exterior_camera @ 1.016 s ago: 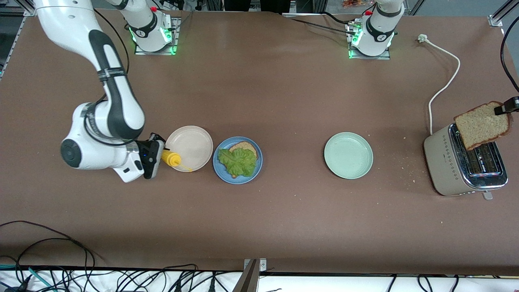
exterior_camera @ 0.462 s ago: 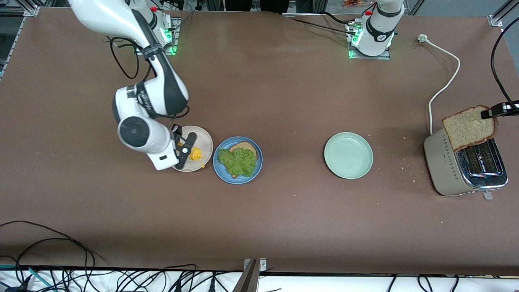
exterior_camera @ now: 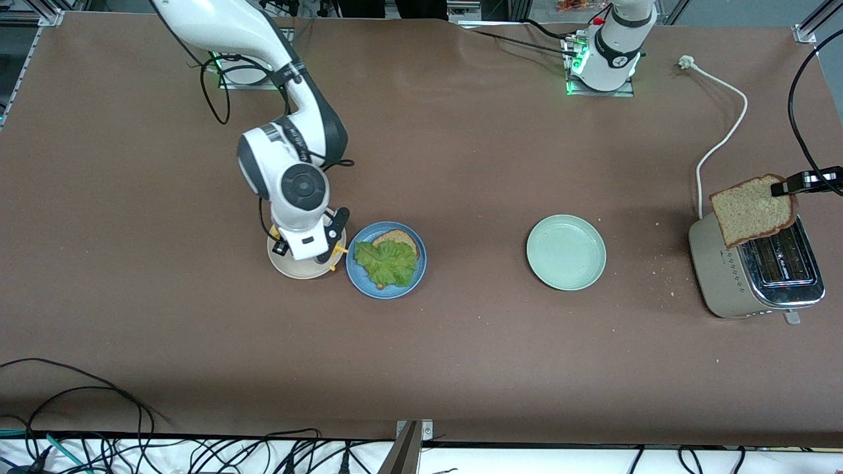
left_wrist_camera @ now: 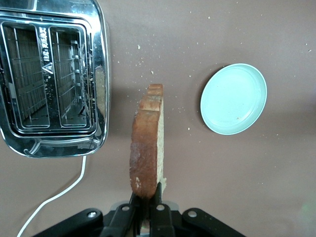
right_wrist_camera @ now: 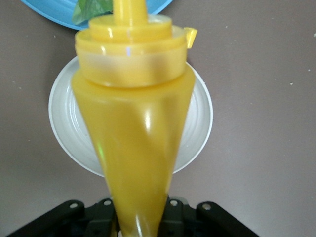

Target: Make sandwich in blue plate with both arms

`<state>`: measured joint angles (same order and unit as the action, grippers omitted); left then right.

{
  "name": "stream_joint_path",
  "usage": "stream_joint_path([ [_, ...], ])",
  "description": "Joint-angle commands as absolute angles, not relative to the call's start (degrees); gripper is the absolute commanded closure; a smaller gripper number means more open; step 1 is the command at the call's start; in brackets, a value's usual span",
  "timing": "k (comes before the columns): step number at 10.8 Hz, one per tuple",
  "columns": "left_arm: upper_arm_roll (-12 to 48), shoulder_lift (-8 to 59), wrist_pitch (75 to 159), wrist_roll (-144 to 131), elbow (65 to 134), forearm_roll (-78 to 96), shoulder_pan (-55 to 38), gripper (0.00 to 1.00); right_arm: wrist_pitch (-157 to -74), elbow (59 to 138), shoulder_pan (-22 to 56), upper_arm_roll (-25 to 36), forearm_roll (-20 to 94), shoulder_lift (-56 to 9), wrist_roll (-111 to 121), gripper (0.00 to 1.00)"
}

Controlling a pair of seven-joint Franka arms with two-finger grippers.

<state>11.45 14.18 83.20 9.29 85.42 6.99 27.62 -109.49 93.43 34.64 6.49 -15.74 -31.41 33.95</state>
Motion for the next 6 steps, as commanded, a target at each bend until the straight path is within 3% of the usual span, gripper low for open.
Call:
stream_joint_path([
  [1, 11.34, 14.33, 82.97, 8.35, 84.99, 8.35, 27.42, 1.00, -109.78, 93.87, 37.87, 6.94, -22.04, -33.30, 28.49, 1.00],
  [6, 11.34, 14.76, 82.97, 8.26, 84.99, 8.35, 27.07, 1.00, -109.78, 94.66, 41.04, 6.94, -32.06, -36.21, 21.63, 1.00],
])
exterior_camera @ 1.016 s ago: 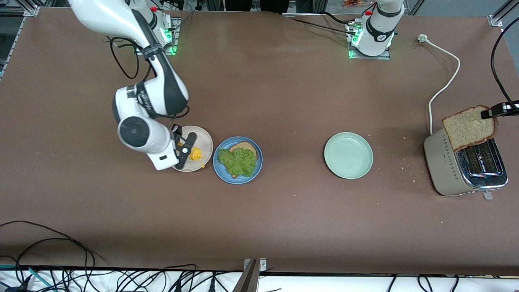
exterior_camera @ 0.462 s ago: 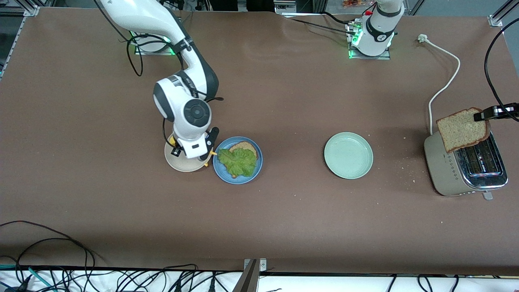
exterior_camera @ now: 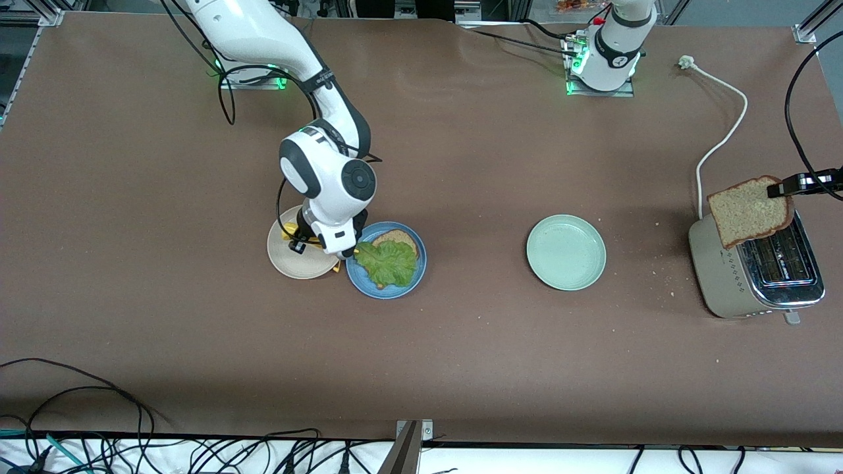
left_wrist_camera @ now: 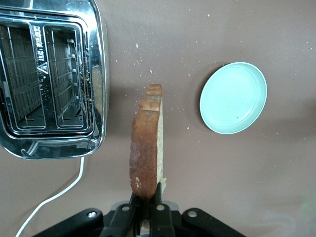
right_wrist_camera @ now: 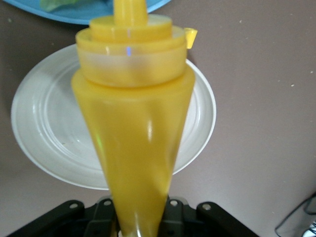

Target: Make sandwich in blue plate with both arms

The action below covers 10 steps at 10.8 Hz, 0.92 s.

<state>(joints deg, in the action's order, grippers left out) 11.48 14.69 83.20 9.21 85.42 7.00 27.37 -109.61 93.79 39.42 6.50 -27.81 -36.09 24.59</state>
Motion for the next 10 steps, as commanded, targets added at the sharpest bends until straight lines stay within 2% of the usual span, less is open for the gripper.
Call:
stream_joint_path([
  [1, 11.34, 14.77, 82.97, 8.26, 84.99, 8.35, 27.07, 1.00, -109.69, 94.75, 41.83, 7.03, -33.65, -36.65, 20.23, 1.00],
  [7, 11.34, 14.76, 82.88, 8.35, 85.08, 8.35, 27.16, 1.00, -109.69, 95.01, 42.89, 6.94, -35.24, -37.18, 18.81, 1.00],
  [10, 11.34, 14.68, 82.79, 7.91, 85.08, 8.61, 27.07, 1.00, -109.69, 95.10, 41.23, 6.68, -34.37, -34.47, 20.82, 1.00],
])
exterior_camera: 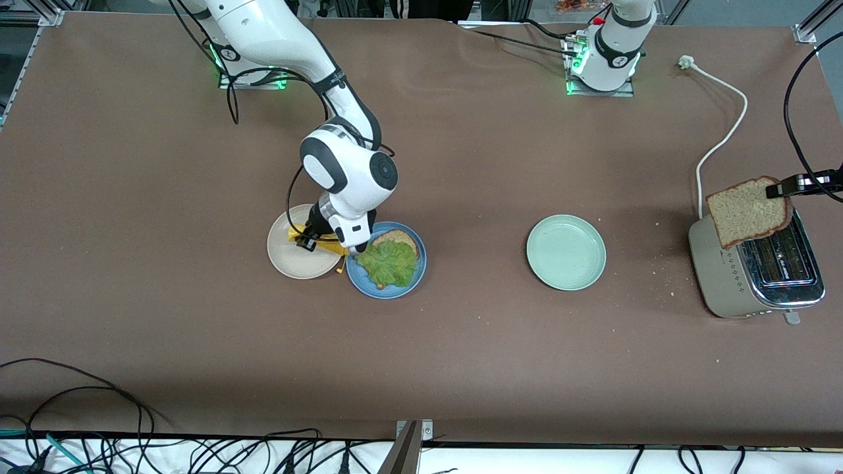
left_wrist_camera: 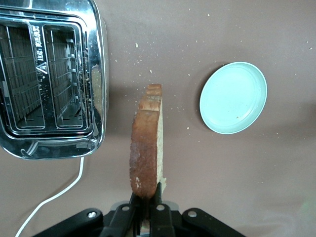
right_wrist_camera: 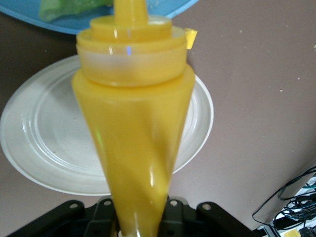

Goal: Make sandwich in blue plate with both arms
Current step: 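Return the mustard beside the white plate while the left gripper carries bread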

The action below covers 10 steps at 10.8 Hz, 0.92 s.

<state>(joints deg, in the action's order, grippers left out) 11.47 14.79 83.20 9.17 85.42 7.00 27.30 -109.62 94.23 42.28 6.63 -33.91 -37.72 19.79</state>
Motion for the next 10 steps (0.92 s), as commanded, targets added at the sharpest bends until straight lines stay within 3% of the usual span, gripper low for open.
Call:
stream_joint_path([
  [1, 11.34, 14.68, 82.62, 6.08, 85.08, 10.53, 27.07, 1.00, -109.77, 95.10, 38.00, 3.55, -32.97, -32.45, 22.48, 1.00],
  [6, 18.61, 14.68, 81.83, -8.57, 85.95, 14.48, 27.07, 1.00, -109.78, 94.49, 22.26, -4.30, -13.40, -27.08, 41.26, 1.00],
  [10, 31.97, 15.64, 83.75, -27.21, 86.75, 18.61, 26.46, 1.00, -110.21, 94.39, 11.89, -4.57, 4.88, -28.38, 62.79, 1.00],
])
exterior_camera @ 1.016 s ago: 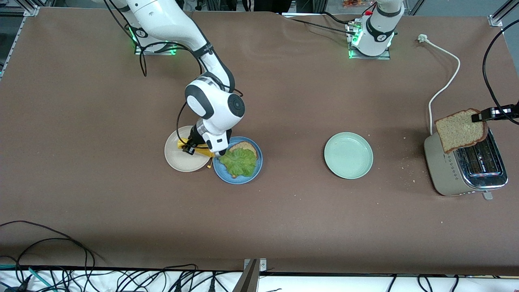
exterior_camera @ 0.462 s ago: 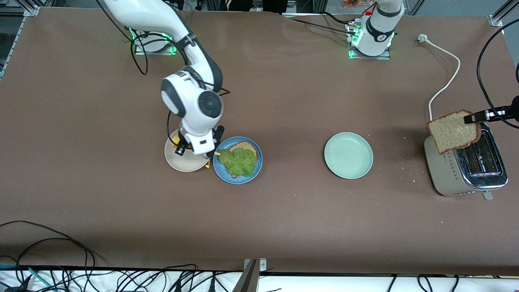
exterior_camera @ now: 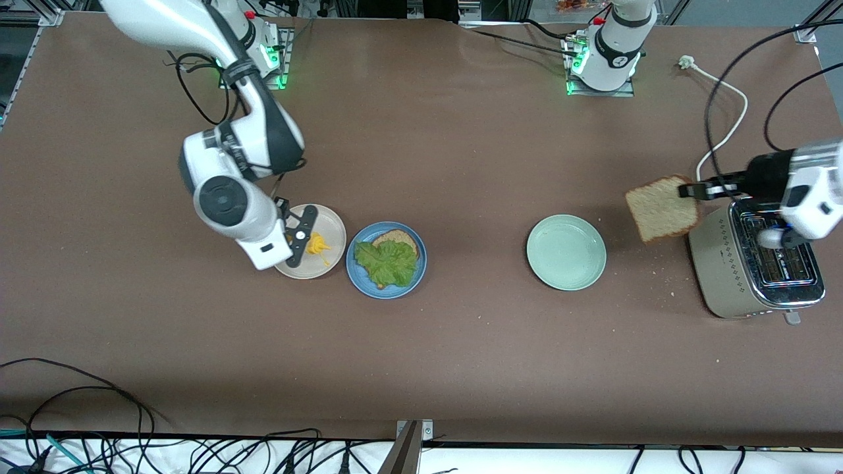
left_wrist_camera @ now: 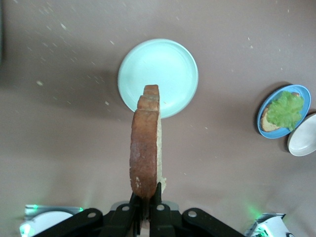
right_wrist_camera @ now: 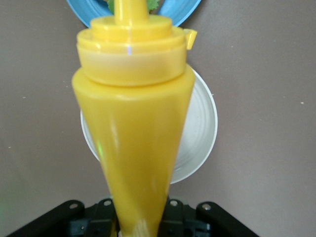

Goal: Make sandwich in blue plate with both arms
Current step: 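Return the mustard beside the white plate while the left gripper carries bread, then lower the bread slice onto the lettuce with the left gripper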

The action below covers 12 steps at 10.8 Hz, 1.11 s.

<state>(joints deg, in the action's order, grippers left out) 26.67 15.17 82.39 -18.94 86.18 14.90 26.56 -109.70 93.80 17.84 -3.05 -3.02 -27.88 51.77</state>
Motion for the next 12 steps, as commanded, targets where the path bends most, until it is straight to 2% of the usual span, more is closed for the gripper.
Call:
stream_joint_path([
  [1, 32.69, 16.43, 86.81, -32.12, 86.84, 20.55, 24.45, 1.00, -110.21, 94.39, 9.78, -4.48, 7.97, -28.74, 68.06, 1.00],
  [4, 32.61, 19.15, 98.39, -48.29, 86.75, 21.01, 12.87, 1.00, -109.87, 94.31, 2.57, -4.57, 17.02, -31.80, 83.97, 1.00],
  [7, 32.69, 24.24, 113.59, -58.60, 86.49, 20.83, 4.59, 1.00, -108.29, 92.56, -3.59, -4.66, 25.55, -37.77, 99.54, 1.00],
  [12, 31.99, 33.21, 138.82, -63.89, 86.57, 20.48, -7.45, 1.00, -104.94, 89.84, -7.38, -5.18, 34.17, -45.68, 109.93, 1.00],
])
